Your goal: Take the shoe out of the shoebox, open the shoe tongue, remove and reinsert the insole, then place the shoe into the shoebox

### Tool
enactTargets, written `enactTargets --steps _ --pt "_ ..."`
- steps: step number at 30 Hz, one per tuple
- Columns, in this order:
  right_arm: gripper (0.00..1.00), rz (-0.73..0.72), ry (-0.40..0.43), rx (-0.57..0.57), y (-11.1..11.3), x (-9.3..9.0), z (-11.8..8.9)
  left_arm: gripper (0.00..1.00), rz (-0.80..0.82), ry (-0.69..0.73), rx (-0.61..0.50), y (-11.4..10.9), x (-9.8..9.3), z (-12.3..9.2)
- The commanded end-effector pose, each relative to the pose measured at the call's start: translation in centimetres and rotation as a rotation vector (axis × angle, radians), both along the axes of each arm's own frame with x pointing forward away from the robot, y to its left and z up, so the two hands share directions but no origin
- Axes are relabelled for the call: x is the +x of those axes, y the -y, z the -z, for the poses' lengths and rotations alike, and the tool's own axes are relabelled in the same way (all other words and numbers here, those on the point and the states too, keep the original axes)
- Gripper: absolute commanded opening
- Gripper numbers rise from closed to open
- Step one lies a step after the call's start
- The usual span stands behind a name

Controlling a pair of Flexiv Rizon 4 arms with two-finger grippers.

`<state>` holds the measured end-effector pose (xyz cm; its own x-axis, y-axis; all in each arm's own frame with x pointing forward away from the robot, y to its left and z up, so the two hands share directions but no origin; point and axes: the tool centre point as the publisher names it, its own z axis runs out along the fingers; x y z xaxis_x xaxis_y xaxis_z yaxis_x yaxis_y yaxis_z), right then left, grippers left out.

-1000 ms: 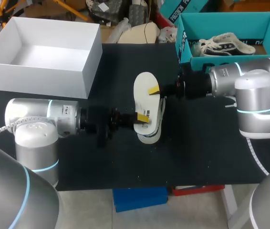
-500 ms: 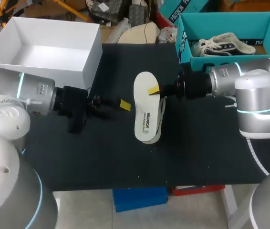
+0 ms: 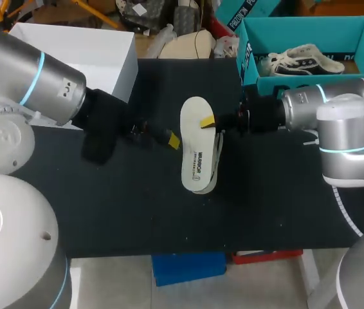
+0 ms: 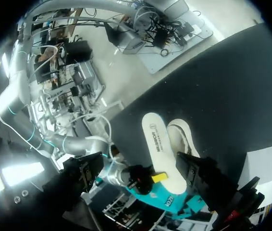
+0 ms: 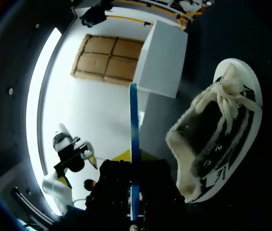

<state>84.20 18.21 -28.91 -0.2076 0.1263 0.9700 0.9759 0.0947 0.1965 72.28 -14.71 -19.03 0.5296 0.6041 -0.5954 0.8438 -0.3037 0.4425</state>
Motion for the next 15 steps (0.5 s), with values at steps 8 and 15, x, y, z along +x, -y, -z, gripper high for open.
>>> enactTargets --steps 8,15 --pt "0.0 0.0 0.0 0.001 -0.1 0.1 0.1 1.0 -0.159 0.311 0.809 0.3 -2.2 -0.7" --pt "0.0 0.0 0.0 0.001 -0.1 0.1 0.1 1.0 -0.139 0.259 0.804 0.3 -2.8 -0.4"
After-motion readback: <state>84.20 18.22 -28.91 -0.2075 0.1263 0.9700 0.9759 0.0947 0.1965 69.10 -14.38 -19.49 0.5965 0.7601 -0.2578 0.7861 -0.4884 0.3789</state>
